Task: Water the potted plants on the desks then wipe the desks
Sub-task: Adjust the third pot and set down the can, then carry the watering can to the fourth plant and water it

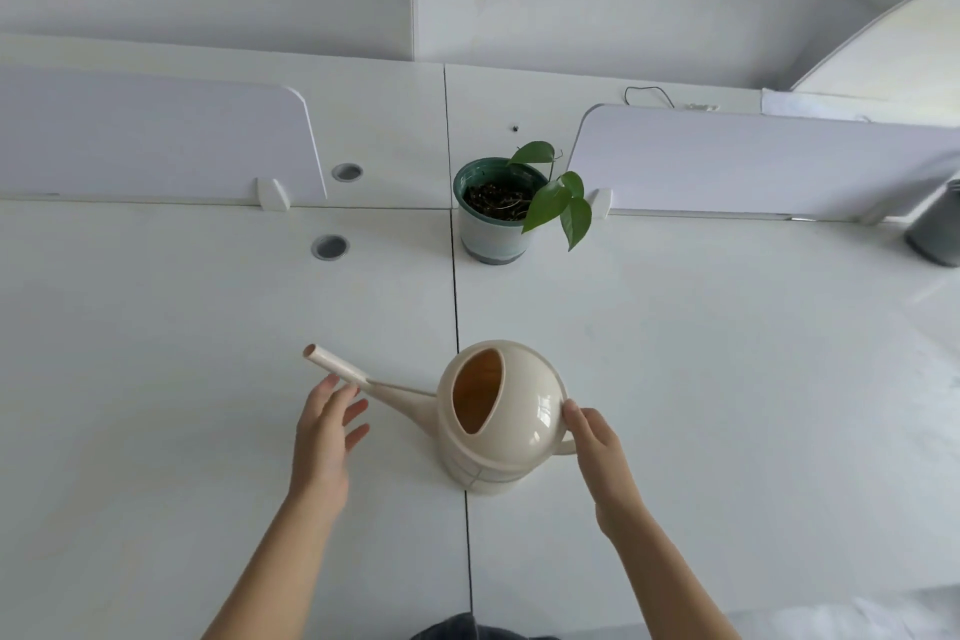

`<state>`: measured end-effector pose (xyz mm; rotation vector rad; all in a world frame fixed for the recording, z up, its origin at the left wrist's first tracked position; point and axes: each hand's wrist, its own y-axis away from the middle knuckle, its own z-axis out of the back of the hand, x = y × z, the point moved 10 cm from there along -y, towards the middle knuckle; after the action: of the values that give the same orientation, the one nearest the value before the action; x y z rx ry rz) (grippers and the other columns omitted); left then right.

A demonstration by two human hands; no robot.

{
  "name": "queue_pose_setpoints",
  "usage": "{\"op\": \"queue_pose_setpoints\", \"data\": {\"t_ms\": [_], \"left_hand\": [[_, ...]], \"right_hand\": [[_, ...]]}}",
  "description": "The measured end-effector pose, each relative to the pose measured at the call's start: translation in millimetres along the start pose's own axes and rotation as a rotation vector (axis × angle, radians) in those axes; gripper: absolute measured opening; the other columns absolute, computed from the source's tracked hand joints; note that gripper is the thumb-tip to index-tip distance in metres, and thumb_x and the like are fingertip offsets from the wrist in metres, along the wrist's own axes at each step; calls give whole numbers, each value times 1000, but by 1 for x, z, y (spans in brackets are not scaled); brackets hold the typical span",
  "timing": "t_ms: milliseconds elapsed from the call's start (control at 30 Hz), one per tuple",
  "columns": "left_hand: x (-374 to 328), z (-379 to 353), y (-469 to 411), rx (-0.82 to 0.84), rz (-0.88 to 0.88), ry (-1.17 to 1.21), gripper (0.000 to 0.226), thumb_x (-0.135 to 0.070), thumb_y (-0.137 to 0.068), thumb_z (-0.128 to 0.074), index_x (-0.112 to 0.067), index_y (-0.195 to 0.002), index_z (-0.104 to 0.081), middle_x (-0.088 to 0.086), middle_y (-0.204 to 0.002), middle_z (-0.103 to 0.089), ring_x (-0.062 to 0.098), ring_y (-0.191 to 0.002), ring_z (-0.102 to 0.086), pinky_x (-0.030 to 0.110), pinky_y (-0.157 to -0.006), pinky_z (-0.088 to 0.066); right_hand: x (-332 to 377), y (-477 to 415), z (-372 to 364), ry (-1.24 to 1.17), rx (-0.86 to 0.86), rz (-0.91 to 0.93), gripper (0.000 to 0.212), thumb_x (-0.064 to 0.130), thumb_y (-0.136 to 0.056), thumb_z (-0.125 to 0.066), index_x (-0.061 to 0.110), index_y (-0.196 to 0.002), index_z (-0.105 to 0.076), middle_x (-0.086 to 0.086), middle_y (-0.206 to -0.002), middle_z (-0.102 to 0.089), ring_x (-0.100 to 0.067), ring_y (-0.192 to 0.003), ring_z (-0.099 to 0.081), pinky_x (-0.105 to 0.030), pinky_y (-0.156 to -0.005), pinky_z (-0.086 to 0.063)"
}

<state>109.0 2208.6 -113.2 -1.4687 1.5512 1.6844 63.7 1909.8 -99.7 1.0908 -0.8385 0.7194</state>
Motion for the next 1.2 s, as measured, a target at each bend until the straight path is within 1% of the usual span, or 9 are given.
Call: {"op": "queue_pose_setpoints", "data": {"t_ms": [100, 200, 300, 467, 633, 833, 1000, 1100, 1200], "left_hand": [[-4, -14, -3, 89, -5, -14, 13, -18, -94, -45, -17, -100, -56, 5, -104, -58, 22, -103, -53, 29, -73, -42], [-2, -16, -4, 129, 29, 18, 14, -20, -94, -45, -20, -104, -54, 4, -102, -60, 21, -101, -53, 30, -74, -41], [-1, -15, -3, 170, 20, 17, 14, -21, -95, -43, -25, -98, -56, 2, -102, -60, 19, -97, -55, 30, -74, -41], [4, -13, 2, 185, 17, 24, 14, -21, -95, -43, -28, -93, -55, 1, -104, -57, 18, -97, -56, 29, -74, -41], [4, -9, 12, 162, 13, 62, 15, -21, -95, -42, -27, -91, -55, -2, -99, -58, 19, -100, -54, 31, -78, -40], [12, 2, 41, 74, 29, 197, 16, -20, -95, -41, -25, -88, -54, -3, -96, -57, 19, -105, -50, 33, -88, -35], [5, 24, 85, -12, -45, 302, 17, -23, -96, -38, -26, -93, -54, -4, -98, -59, 14, -99, -54, 37, -95, -33], [-7, 48, 121, -84, -134, 379, 22, -25, -96, -37, -23, -112, -52, -4, -101, -61, 13, -101, -56, 39, -97, -34], [-14, 74, 163, -163, -240, 477, 36, -29, -96, -35, -22, -130, -47, -3, -112, -62, 15, -110, -55, 40, -98, -35]], "right_hand": [[1, 0, -1, 18, -29, 9, 44, 39, -94, -40, -2, -102, -55, -5, -95, -54, -15, -87, -50, -22, -73, -38], [0, 2, -1, 0, -51, -5, 48, 42, -93, -40, -3, -103, -53, -6, -94, -50, -16, -86, -46, -21, -72, -36], [-2, 5, -4, -59, -53, -20, 43, 48, -90, -44, 7, -96, -54, 0, -90, -52, -12, -83, -48, -28, -73, -37], [-1, 6, -5, -103, -46, -37, 32, 40, -94, -40, 12, -98, -54, 8, -88, -54, -1, -83, -48, -33, -87, -31], [7, 6, -5, -26, 64, -6, 32, 41, -94, -38, 15, -101, -55, 13, -92, -55, 3, -77, -51, -33, -92, -27], [20, 10, -12, 50, 263, -7, 33, 40, -93, -41, 16, -89, -62, 6, -95, -61, 1, -89, -52, -32, -91, -29], [34, 26, -18, 76, 420, 92, 45, 39, -93, -43, 4, -99, -69, -2, -106, -69, -15, -109, -58, -29, -90, -45], [49, 46, -28, 115, 544, 146, 52, 51, -85, -50, 5, -99, -70, -3, -109, -70, -15, -113, -57, -38, -103, -37], [61, 69, -42, 172, 673, 180, 55, 57, -81, -51, 8, -100, -70, 0, -110, -70, -13, -114, -56, -39, -106, -32]]}}
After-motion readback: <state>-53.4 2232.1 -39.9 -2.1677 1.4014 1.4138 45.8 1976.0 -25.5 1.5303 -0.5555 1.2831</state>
